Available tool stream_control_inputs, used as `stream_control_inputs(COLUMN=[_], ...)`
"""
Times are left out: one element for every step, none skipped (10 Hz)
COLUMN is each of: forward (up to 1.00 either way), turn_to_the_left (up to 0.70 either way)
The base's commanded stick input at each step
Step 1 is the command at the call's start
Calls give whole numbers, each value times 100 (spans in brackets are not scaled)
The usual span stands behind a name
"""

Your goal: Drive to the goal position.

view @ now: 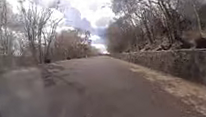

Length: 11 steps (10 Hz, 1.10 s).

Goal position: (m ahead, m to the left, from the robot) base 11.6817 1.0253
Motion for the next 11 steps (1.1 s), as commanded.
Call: stream_control_inputs(forward=[70, 70, 70, 70, 70, 70, 70, 70, 70, 70, 70], turn_to_the_left=[0, 0, 0, 0, 0, 0, 0, 0, 0, 0, 0])
